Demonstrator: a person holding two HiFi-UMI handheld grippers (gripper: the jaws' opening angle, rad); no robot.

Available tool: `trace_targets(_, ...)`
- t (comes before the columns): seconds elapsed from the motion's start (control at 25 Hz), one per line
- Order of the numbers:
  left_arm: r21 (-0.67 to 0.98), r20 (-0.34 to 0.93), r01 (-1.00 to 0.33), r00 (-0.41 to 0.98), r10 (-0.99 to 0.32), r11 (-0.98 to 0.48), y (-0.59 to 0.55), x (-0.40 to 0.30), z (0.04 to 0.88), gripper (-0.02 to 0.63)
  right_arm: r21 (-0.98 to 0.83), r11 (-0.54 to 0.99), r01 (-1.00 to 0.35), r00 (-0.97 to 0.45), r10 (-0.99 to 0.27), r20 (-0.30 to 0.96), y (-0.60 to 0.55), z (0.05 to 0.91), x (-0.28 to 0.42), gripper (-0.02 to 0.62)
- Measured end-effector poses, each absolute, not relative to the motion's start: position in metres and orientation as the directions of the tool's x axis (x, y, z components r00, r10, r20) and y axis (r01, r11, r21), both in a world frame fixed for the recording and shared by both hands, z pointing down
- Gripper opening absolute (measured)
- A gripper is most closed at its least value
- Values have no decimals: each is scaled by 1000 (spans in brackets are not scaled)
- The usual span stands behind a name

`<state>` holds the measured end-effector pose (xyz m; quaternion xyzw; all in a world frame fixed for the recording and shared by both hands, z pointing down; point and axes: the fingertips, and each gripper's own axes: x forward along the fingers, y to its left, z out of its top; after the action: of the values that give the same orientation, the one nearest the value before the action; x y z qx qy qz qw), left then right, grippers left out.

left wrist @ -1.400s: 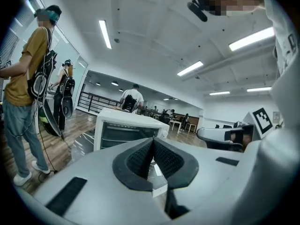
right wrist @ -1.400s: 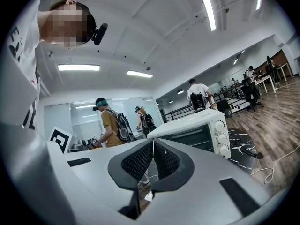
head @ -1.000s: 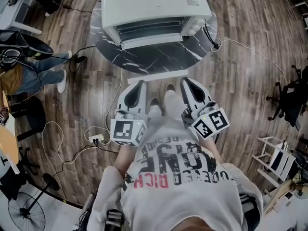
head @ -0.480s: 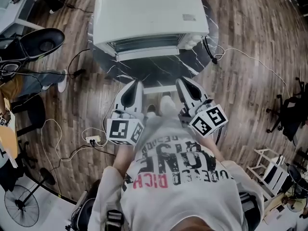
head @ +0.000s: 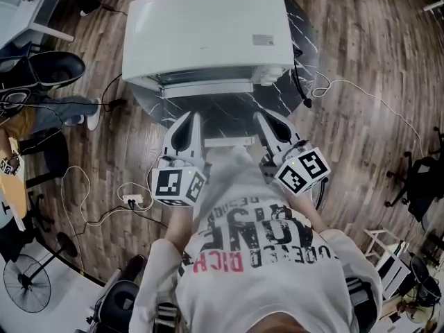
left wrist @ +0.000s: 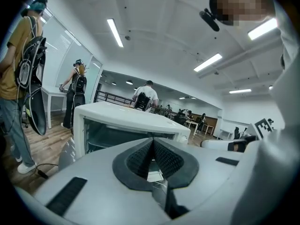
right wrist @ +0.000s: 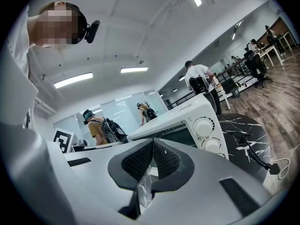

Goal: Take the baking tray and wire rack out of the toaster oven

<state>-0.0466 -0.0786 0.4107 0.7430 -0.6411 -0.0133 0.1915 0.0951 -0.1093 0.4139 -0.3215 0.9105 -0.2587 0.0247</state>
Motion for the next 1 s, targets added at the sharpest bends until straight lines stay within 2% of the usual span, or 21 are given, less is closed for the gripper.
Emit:
trace_targets(0.4, 316, 262, -948, 113, -959, -25, -81, -62, 418, 2, -526, 643, -557, -797, -592, 120, -121, 419, 98, 3)
trace_targets(1.0, 371, 280, -925, 192, -941, -78, -106, -105, 425, 3, -550, 557, -622, -728, -670, 146, -135, 420, 63, 3)
